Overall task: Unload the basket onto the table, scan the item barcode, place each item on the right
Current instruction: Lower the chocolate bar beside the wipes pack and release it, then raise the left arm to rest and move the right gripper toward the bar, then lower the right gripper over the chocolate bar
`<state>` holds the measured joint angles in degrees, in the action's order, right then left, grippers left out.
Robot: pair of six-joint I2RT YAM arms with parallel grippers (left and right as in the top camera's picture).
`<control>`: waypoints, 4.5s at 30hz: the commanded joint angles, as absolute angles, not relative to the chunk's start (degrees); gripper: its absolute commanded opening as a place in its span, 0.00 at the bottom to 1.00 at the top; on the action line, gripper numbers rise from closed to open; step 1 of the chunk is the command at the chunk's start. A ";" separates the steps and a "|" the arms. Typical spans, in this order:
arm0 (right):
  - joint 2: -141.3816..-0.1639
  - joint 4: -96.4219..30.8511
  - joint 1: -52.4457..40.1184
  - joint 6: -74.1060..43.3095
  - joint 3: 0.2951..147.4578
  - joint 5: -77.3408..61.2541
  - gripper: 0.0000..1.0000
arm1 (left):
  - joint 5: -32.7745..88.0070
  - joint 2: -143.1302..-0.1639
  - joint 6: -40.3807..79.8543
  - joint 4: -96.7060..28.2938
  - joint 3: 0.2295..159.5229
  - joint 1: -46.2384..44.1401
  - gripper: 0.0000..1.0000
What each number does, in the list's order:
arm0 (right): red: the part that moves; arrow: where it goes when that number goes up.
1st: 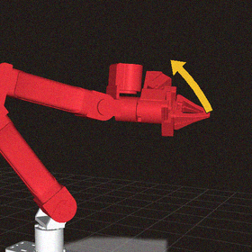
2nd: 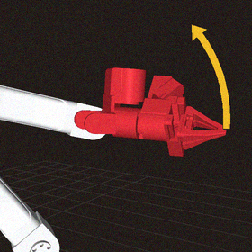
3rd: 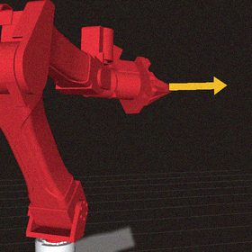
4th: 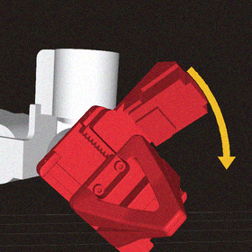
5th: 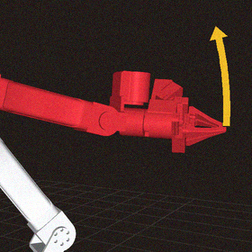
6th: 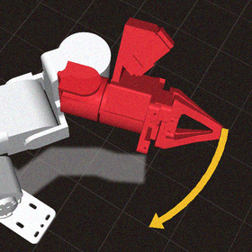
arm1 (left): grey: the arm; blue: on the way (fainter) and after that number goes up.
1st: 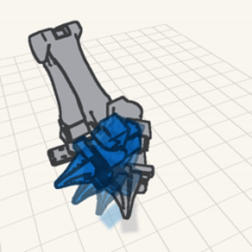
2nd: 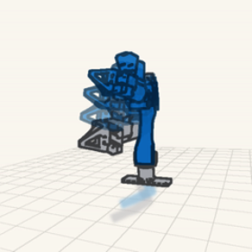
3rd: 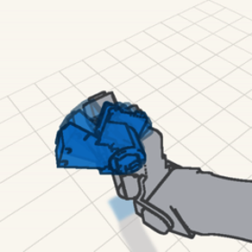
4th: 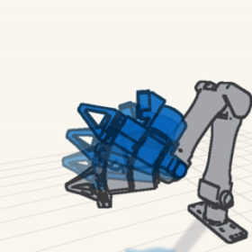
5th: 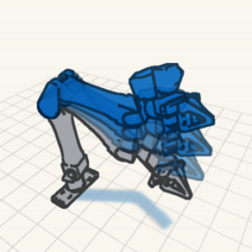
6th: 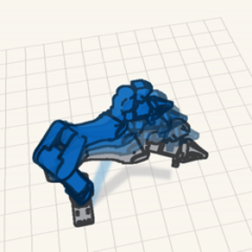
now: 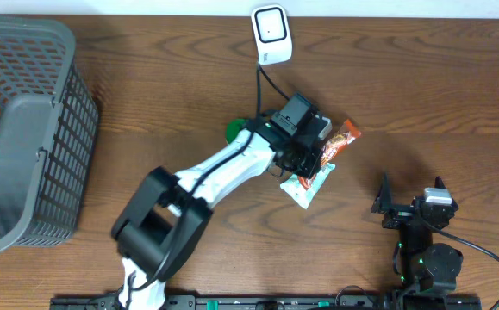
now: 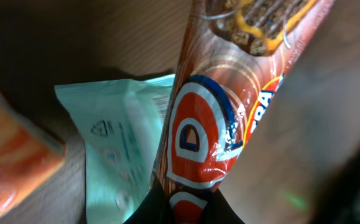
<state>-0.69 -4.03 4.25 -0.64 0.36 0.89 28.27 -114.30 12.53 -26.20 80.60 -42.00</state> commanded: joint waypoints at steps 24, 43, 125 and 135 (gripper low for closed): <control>-0.32 -4.08 4.08 0.86 0.32 -3.79 0.99 | 16.08 -102.48 9.61 -24.53 83.57 -40.23 1.00; -0.95 -14.31 4.08 -16.73 12.32 -22.09 0.99 | 6.15 -76.20 -2.92 -14.46 83.57 -23.38 1.00; -68.69 -47.42 -1.02 -15.38 47.03 -22.59 0.01 | -29.65 -59.46 -18.85 -19.84 83.55 -22.76 1.00; -74.30 -45.67 -4.56 -21.89 47.03 -13.15 0.01 | -29.65 -59.46 -18.85 -20.12 83.55 -22.76 1.00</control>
